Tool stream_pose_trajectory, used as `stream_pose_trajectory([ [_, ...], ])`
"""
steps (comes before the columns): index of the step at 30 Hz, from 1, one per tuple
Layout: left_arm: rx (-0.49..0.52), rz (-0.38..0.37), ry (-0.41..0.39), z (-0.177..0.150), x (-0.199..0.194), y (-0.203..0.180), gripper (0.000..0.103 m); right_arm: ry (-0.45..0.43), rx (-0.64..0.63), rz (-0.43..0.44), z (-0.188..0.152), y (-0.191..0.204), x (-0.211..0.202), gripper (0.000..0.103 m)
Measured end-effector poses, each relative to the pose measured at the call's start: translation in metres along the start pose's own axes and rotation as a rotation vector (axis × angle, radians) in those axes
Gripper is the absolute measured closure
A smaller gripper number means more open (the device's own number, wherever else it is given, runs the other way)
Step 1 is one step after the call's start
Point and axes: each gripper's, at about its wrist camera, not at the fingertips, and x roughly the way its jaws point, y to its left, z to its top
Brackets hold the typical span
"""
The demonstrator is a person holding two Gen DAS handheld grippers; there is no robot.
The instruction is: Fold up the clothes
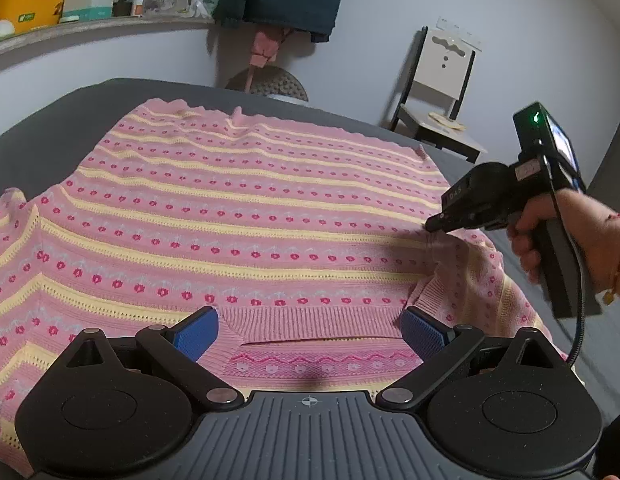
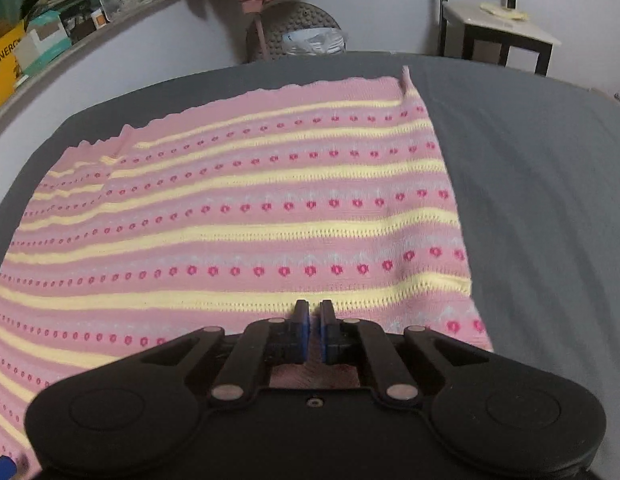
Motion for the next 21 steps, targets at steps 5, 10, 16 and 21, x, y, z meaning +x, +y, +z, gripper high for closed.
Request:
stream_pose_trajectory([
  [5,-0.017,0.003,0.003,0.001,0.001,0.003,0.005,-0.044,-0.002,0.127,-0.009,-0.008,-0.033,0.079],
  [10,-0.032,0.012,0.004,0.002,0.002,0.005,0.005,0.007,-0.109,0.214,-0.059,-0.001,-0.069,0.079],
  [16,-0.045,0.035,0.008,0.001,0.002,0.009,0.005,-0.040,-0.113,0.243,-0.099,0.021,-0.056,0.067],
  [21,-0.079,0.058,-0.002,0.005,0.000,0.016,0.005,-0.113,-0.090,0.235,-0.106,0.014,-0.085,0.068],
])
